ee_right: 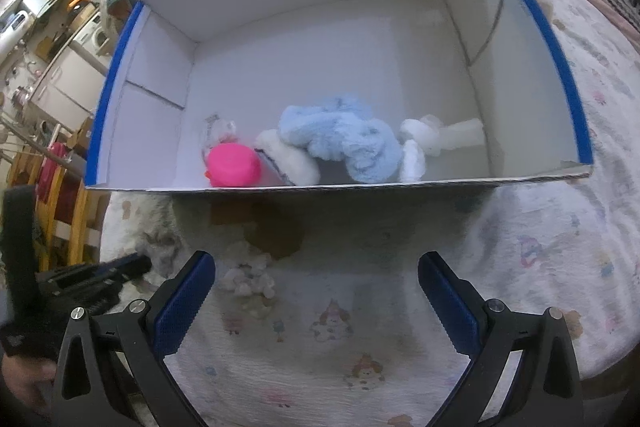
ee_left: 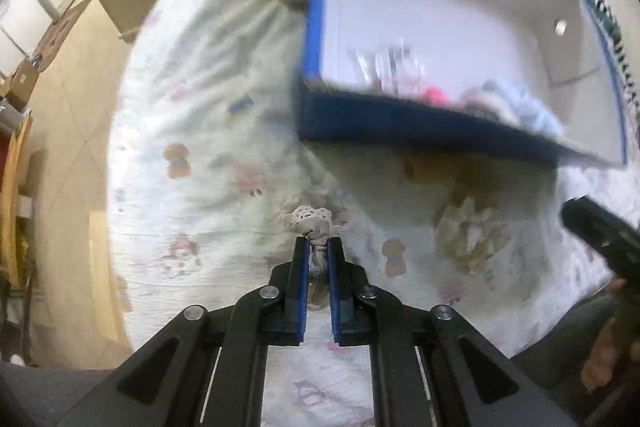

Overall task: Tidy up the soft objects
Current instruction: 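Lower the left gripper onto the beige lace scrunchie and grasp it, then grasp the cream scrunchie with the right gripper while the left gripper holds the lace scrunchie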

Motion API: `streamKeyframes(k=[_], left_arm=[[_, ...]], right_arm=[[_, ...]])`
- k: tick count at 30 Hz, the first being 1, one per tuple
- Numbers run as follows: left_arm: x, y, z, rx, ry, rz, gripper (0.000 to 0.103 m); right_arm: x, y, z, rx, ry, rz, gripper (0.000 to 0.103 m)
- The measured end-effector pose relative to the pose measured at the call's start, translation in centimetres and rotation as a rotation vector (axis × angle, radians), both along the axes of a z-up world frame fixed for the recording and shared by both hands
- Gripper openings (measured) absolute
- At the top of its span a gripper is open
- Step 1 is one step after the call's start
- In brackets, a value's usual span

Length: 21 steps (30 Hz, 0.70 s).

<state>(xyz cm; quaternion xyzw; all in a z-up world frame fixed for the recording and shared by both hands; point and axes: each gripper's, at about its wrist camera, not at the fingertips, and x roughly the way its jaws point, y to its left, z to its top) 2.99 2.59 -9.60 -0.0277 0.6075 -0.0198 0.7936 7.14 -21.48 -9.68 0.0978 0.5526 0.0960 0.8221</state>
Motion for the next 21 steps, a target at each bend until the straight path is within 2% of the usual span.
streamKeyframes(k=[5,6,8,10,11,12,16,17,18,20,21], left_arm=[[-1.5,1.6,3.4,-0.029,-0.103,0.028,0.008],[-1.6,1.8,3.8,-0.031,-0.118,0.036,0.008],[-1.0,1.0,3.9,-0.041,-0.129,0.046,0.008],[-0.7,1.3,4.1,-0.043,-0.137,0.049,0.008],[-0.6,1.2,3.9,-0.043,-0.139,0.049,0.008],[-0.6,1.4,4.0,-0.044,-0.14,0.05,0.008],[-0.5,1.2,3.6,-0.048,-0.137,0.054,0.008],[-0.4,1.1,3.4,-0.049,-0.136,0.055,0.008],[-0.3,1.1,3.3,-0.053,-0.135,0.054,0.008],[-0.2,0.8,3.2,-0.057,-0.132,0.046,0.008],[-0.2,0.7,3.2,-0.052,-0.134,0.042,0.008]], right_arm=[[0.2,0.3,-0.2,0.088,0.0,0.019,0.103],[0.3,0.4,-0.4,0.081,0.011,0.01,0.103],[0.6,0.5,-0.8,0.052,0.038,-0.01,0.103],[0.9,0.8,-1.5,0.1,0.068,0.003,0.103],[1.1,0.9,-1.8,0.129,0.083,0.005,0.096],[1.2,1.2,-2.1,0.147,0.097,0.008,0.085],[1.6,2.2,-4.1,0.198,0.179,0.035,0.076],[1.7,2.4,-4.5,0.203,0.193,0.042,0.071],[1.7,2.7,-4.8,0.202,0.202,0.051,0.062],[1.8,3.4,-5.2,0.186,0.212,0.08,0.051],[1.8,3.7,-5.4,0.178,0.216,0.095,0.038]])
